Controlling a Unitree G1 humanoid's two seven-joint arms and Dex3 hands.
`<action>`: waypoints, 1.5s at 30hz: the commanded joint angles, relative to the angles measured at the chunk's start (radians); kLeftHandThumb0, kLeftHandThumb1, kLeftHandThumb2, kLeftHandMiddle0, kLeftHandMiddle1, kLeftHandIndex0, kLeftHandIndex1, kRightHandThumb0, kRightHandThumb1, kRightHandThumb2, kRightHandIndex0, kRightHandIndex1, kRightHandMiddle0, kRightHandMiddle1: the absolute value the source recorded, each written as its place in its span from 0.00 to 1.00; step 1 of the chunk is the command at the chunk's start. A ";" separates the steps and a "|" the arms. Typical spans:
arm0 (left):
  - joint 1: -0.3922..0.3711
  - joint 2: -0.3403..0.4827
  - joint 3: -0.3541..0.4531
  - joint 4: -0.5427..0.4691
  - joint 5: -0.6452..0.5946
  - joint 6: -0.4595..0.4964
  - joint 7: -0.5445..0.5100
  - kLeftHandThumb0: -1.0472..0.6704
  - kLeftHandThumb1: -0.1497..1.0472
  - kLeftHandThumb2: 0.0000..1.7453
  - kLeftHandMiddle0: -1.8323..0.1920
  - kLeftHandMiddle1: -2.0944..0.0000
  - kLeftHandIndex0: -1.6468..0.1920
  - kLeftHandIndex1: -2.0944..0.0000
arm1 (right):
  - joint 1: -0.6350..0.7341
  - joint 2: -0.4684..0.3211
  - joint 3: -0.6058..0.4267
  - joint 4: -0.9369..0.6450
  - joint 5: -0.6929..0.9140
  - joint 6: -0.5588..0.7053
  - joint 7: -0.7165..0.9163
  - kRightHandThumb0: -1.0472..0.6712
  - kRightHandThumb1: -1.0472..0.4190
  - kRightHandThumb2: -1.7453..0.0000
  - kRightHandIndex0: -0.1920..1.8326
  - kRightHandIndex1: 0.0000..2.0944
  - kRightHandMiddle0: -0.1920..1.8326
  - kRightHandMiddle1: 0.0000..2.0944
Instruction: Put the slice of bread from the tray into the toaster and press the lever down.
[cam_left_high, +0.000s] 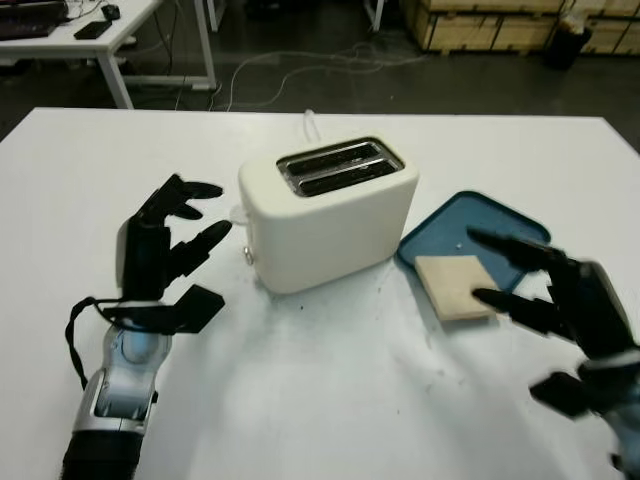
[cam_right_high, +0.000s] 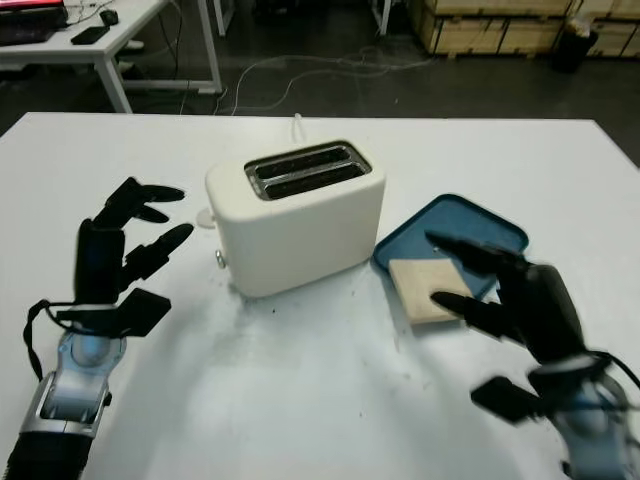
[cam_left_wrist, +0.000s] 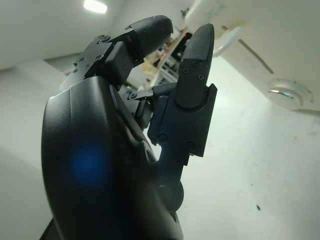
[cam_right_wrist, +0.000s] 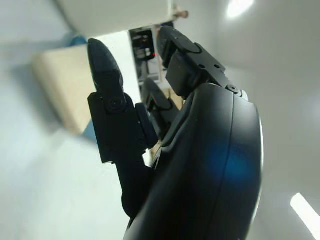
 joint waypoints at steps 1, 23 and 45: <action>-0.005 0.007 0.008 -0.009 -0.008 -0.003 0.005 0.40 0.89 0.03 0.66 0.36 0.62 0.55 | 0.038 -0.018 -0.025 -0.043 -0.035 -0.002 -0.006 0.29 0.15 1.00 0.34 0.00 0.34 0.00; -0.015 -0.001 -0.005 -0.017 -0.005 0.015 -0.006 0.35 0.89 0.02 0.66 0.36 0.63 0.56 | -0.082 -0.054 0.175 0.242 -0.461 0.056 -0.368 0.36 0.16 0.99 0.33 0.01 0.34 0.00; -0.011 0.005 -0.009 -0.049 0.007 0.014 -0.015 0.34 0.88 0.00 0.66 0.36 0.62 0.56 | -0.201 -0.145 0.368 0.398 -0.497 0.108 -0.544 0.37 0.14 1.00 0.35 0.01 0.36 0.00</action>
